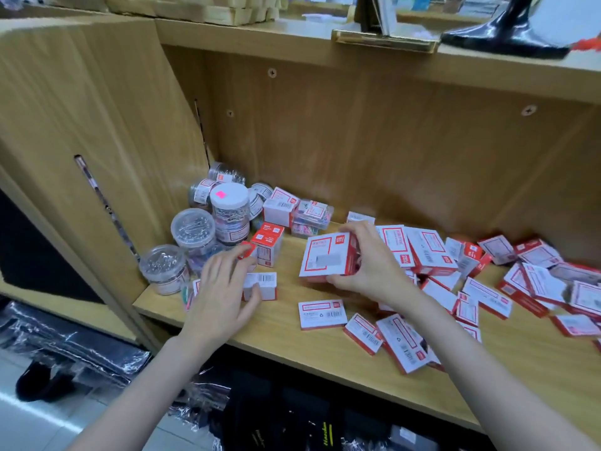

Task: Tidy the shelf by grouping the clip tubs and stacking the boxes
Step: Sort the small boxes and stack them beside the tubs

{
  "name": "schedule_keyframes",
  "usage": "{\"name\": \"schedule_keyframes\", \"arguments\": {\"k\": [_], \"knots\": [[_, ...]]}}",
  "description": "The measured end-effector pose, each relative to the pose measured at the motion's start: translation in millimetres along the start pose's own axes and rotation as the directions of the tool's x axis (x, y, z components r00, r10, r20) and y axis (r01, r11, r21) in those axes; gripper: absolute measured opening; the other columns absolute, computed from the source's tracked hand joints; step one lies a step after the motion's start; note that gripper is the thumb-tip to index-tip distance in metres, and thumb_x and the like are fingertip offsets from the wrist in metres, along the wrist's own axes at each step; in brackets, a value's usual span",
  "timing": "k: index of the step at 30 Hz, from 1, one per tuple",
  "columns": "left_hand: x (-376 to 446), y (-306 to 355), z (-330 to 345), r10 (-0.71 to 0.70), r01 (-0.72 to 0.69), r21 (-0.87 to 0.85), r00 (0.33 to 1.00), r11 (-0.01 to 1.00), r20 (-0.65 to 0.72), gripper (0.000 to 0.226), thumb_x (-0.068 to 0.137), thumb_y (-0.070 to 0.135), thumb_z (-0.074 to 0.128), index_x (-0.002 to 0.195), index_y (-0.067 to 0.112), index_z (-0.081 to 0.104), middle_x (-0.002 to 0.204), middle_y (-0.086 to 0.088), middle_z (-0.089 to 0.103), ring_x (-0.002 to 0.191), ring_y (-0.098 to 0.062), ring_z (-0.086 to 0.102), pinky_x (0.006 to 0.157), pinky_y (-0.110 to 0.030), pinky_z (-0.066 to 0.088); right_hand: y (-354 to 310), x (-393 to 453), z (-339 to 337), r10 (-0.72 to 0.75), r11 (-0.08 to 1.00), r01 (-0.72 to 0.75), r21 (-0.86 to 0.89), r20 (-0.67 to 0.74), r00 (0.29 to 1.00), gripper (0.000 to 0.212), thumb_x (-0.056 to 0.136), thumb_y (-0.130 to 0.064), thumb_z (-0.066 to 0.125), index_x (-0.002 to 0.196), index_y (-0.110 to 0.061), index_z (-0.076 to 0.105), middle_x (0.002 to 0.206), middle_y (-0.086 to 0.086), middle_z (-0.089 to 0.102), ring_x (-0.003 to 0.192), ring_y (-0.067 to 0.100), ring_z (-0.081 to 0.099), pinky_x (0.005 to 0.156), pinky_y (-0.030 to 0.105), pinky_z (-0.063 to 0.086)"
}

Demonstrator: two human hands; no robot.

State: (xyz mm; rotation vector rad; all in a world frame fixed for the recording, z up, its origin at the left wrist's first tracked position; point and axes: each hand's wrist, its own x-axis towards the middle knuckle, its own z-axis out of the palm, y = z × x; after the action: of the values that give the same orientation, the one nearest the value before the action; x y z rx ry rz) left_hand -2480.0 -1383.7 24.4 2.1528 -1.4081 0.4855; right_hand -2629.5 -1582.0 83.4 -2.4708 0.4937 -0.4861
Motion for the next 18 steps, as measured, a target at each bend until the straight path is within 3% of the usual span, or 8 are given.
{"name": "schedule_keyframes", "arguments": {"k": [2,4,5,8,10,13,15,18], "knots": [[6,8,3,0.023,-0.024,-0.042,0.999,0.999,-0.031,0.035,0.083,0.027,0.043,0.111,0.007,0.051,0.121,-0.016,0.052,0.112,-0.027,0.043,0.1,-0.039,0.027,4,-6,-16,0.095,0.993,-0.088,0.078,-0.091,0.991,0.06,0.065,-0.022,0.081,0.114,-0.015,0.048,0.109,-0.006,0.042,0.101,0.004,0.043,0.088,0.019,0.039],[19,24,7,0.048,-0.052,-0.093,0.998,0.994,-0.042,0.034,0.084,0.026,0.046,0.113,0.009,0.051,0.121,-0.014,0.053,0.113,-0.029,0.046,0.098,-0.043,0.034,14,-14,-31,0.204,0.969,-0.182,0.165,-0.13,0.97,0.038,0.068,-0.018,0.08,0.091,-0.025,0.05,0.093,-0.009,0.05,0.095,0.008,0.05,0.083,0.023,0.047],[28,33,10,0.065,-0.069,-0.111,0.997,0.991,-0.037,0.034,0.084,0.025,0.046,0.114,0.009,0.05,0.121,-0.013,0.053,0.112,-0.029,0.047,0.097,-0.043,0.035,21,-18,-37,0.243,0.958,-0.209,0.195,-0.168,0.955,0.04,0.067,-0.02,0.081,0.089,-0.027,0.048,0.092,-0.008,0.051,0.095,0.009,0.052,0.081,0.021,0.048],[54,63,22,0.106,-0.103,-0.174,0.994,0.979,0.009,0.033,0.084,0.025,0.045,0.112,0.009,0.051,0.119,-0.011,0.053,0.111,-0.024,0.045,0.097,-0.034,0.031,38,-32,-60,0.319,0.936,-0.249,0.247,-0.301,0.899,0.069,0.062,-0.013,0.083,0.121,-0.015,0.047,0.115,0.0,0.044,0.1,0.01,0.051,0.077,0.001,0.04],[69,86,33,0.153,-0.14,-0.224,0.987,0.964,0.045,0.035,0.083,0.026,0.043,0.113,0.009,0.051,0.12,-0.011,0.052,0.111,-0.022,0.044,0.096,-0.032,0.03,50,-48,-78,0.381,0.919,-0.307,0.247,-0.355,0.854,0.07,0.064,-0.009,0.082,0.123,-0.009,0.046,0.116,0.002,0.043,0.099,0.007,0.045,0.071,-0.006,0.032],[84,122,50,0.247,-0.212,-0.268,0.963,0.94,0.105,0.04,0.083,0.031,0.041,0.114,0.008,0.051,0.12,-0.011,0.052,0.113,-0.021,0.041,0.097,-0.033,0.029,81,-84,-106,0.487,0.866,-0.372,0.335,-0.393,0.78,0.07,0.063,-0.012,0.082,0.123,-0.014,0.046,0.121,0.003,0.051,0.105,0.011,0.052,0.084,0.015,0.04],[92,146,60,0.297,-0.255,-0.279,0.947,0.926,0.122,0.042,0.082,0.033,0.04,0.112,0.008,0.055,0.116,-0.011,0.055,0.111,-0.022,0.042,0.096,-0.037,0.032,99,-111,-123,0.554,0.811,-0.393,0.432,-0.355,0.753,0.064,0.064,-0.006,0.081,0.118,-0.016,0.048,0.111,0.005,0.06,0.091,0.003,0.063,0.076,0.016,0.047],[97,178,76,0.357,-0.306,-0.268,0.919,0.913,0.168,0.038,0.083,0.034,0.04,0.108,0.011,0.058,0.114,-0.007,0.056,0.111,-0.023,0.044,0.095,-0.043,0.037,123,-151,-146,0.6,0.769,-0.446,0.458,-0.279,0.75,0.057,0.068,0.006,0.075,0.115,-0.011,0.049,0.092,-0.002,0.062,0.061,-0.014,0.059,0.055,0.003,0.043]]}}
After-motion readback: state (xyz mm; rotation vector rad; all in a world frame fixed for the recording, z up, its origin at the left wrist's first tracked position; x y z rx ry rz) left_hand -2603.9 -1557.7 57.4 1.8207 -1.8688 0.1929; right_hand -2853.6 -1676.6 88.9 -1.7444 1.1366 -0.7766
